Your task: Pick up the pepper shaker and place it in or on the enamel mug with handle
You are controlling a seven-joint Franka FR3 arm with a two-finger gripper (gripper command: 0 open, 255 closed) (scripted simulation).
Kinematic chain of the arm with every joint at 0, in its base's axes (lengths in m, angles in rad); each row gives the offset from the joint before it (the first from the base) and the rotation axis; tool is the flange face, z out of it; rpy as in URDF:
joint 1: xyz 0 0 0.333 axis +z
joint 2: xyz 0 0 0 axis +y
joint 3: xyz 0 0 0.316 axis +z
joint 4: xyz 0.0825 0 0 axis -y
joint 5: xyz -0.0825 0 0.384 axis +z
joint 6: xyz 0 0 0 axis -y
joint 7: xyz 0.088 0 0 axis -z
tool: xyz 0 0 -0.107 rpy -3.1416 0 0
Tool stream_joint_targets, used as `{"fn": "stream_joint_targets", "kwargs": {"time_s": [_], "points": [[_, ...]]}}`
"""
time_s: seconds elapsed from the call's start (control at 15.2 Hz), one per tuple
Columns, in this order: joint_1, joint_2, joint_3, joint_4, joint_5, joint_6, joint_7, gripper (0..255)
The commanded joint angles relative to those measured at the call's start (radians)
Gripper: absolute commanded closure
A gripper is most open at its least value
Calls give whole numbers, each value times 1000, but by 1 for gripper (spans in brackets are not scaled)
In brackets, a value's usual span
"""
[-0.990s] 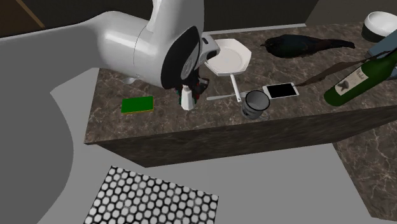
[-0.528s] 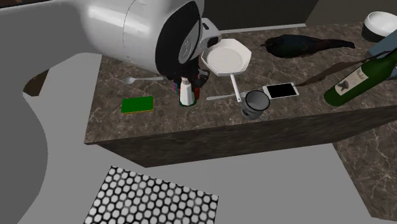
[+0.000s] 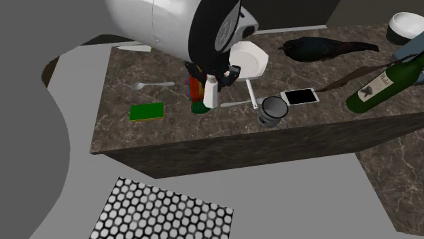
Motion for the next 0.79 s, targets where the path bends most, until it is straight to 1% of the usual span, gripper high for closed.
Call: {"fn": "stream_joint_targets", "kwargs": {"time_s": [0.0, 0.4, 0.73], "points": [[-20, 30, -27, 45, 7, -17, -51, 255], [-86, 166, -96, 221, 51, -72, -194, 255], [-157, 308, -139, 414, 105, -139, -307, 255]]}}
